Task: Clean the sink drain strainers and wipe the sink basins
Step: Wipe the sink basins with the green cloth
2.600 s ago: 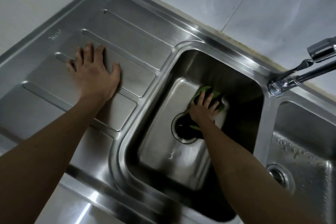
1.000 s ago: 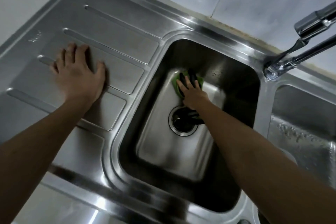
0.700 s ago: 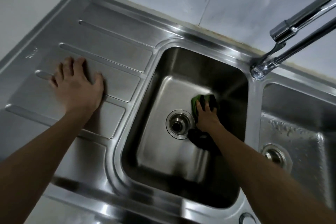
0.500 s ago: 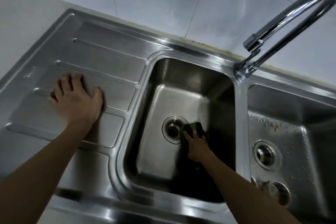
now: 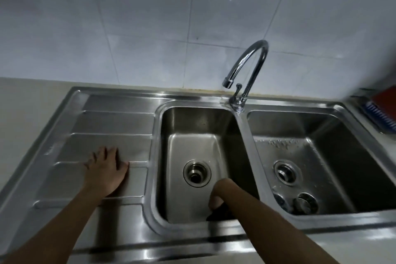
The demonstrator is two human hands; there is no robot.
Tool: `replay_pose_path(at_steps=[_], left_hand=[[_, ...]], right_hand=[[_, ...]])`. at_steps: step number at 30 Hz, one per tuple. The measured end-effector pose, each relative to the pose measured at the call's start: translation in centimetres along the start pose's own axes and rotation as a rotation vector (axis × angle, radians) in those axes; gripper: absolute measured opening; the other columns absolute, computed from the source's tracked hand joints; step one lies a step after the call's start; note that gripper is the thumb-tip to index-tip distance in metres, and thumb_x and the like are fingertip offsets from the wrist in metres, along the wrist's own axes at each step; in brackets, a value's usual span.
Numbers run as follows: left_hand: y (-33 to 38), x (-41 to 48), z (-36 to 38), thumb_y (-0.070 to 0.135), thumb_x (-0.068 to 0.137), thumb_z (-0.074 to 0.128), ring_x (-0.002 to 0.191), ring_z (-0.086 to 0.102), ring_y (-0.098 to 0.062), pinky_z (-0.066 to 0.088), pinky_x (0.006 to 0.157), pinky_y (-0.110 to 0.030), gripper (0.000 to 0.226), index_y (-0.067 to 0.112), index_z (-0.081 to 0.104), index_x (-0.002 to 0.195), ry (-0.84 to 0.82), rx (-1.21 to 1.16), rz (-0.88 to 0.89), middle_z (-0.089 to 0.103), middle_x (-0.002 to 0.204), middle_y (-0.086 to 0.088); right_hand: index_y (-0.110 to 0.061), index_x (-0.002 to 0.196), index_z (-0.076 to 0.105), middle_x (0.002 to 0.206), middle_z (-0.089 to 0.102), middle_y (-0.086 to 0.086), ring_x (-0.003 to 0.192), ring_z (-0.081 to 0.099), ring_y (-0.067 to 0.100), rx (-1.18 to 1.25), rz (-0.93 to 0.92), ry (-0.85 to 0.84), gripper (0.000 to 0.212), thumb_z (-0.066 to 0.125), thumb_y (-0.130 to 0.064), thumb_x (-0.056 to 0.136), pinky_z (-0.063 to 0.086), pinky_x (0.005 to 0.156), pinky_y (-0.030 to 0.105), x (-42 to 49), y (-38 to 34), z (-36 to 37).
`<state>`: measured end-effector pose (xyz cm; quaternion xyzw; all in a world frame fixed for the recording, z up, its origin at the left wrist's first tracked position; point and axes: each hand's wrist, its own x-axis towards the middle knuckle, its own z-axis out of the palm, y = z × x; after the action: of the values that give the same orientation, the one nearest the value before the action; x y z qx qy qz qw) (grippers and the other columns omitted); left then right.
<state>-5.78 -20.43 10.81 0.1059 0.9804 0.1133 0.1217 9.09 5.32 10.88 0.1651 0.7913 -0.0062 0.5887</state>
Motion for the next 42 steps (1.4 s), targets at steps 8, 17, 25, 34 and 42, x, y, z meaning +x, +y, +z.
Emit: replay_pose_path(at_steps=[8,17,25,34,42], left_hand=[[9.9,-4.7,0.1,0.021,0.091,0.056,0.126,0.047,-0.024,0.033,0.106,-0.034,0.033,0.019,0.061,0.123,0.01,-0.19,0.464,0.05,0.138,-0.004],[25.1,-8.2,4.1,0.021,0.093,0.052,0.121,0.051,-0.019,0.038,0.102,-0.029,0.036,0.02,0.055,0.129,-0.181,-0.123,0.846,0.052,0.136,0.001],[35.2,-6.5,8.7,0.025,0.089,0.055,0.13,0.043,-0.026,0.038,0.103,-0.038,0.048,0.012,0.048,0.135,-0.102,-0.016,0.722,0.042,0.143,-0.009],[41.3,-3.2,13.3,0.038,0.093,0.05,0.143,0.016,-0.036,0.021,0.113,-0.048,0.07,0.002,0.025,0.147,-0.014,0.077,0.364,0.017,0.155,-0.022],[43.6,-0.9,14.9,0.04,0.091,0.052,0.144,0.012,-0.038,0.013,0.114,-0.054,0.074,0.0,0.023,0.147,0.068,0.141,0.263,0.015,0.156,-0.02]], right_hand=[[-0.009,0.126,0.058,0.127,0.059,0.014,0.108,0.06,0.031,0.349,-0.078,0.199,0.051,0.043,-0.044,0.092,0.047,0.098,0.043,-9.2,7.5,0.6],[-0.032,0.124,0.062,0.13,0.061,0.001,0.113,0.058,0.026,0.636,0.107,0.602,0.048,0.044,-0.012,0.085,0.044,0.099,0.034,-13.6,22.3,10.1],[-0.024,0.131,0.049,0.138,0.05,0.01,0.127,0.042,0.038,0.656,0.62,0.672,0.038,0.041,-0.025,0.094,0.035,0.107,0.047,-6.7,35.4,21.3],[-0.027,0.154,0.011,0.163,0.005,0.0,0.147,0.011,0.029,0.527,0.555,0.654,0.069,0.043,-0.034,0.093,0.026,0.113,0.046,-2.7,49.7,24.4],[-0.027,0.154,0.0,0.163,-0.004,-0.002,0.146,0.015,0.029,0.358,0.443,0.742,0.08,0.047,-0.035,0.09,0.03,0.112,0.042,0.2,53.7,19.9]])
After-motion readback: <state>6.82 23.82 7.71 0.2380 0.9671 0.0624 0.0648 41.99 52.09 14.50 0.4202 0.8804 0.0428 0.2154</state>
